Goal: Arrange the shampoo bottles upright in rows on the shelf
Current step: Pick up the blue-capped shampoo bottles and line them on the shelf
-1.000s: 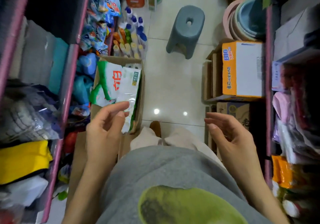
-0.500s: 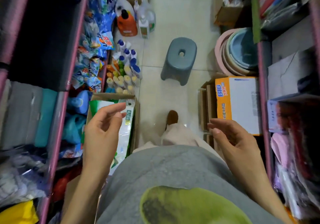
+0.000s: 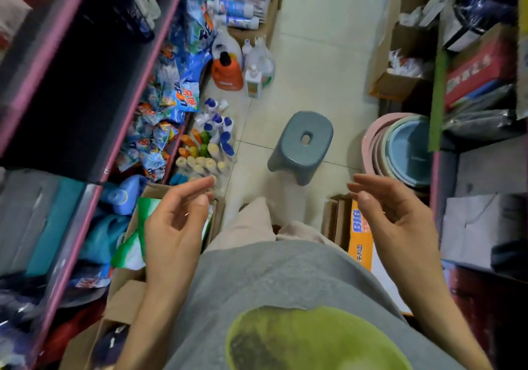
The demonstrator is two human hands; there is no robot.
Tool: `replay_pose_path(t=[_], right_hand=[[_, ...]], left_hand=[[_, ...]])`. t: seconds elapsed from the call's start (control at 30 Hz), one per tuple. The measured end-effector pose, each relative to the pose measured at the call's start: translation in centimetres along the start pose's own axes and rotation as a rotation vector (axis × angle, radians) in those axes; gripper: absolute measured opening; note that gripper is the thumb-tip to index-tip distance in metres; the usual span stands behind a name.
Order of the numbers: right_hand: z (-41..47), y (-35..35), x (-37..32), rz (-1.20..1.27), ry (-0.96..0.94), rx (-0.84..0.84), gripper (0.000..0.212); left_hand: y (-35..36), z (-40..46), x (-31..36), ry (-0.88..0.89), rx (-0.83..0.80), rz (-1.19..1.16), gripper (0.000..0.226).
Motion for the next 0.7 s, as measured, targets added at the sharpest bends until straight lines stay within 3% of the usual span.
replay_pose_path(t=[0.43,0.7], right_hand=[[12.2,8.1,-5.4,0.022,-0.061,-0.062,0.021],[16.9,14.2,-7.8,0.010,0.014,-0.094,0.020]], left_hand=[[5.5,12.5,3.4,0.001,-0.015,-0.025,0.023],[6.1,22.2,5.2,0.015,0.003,-0.030,0.023]])
Point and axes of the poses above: each hand's wrist, its own z-axis towards the middle knuckle, its own y-axis out of the palm, x = y × z, the point moved 4 cm from there along z, towards the middle knuckle, and after that the axes turned 13 degrees about x, right-handed, at the moved point
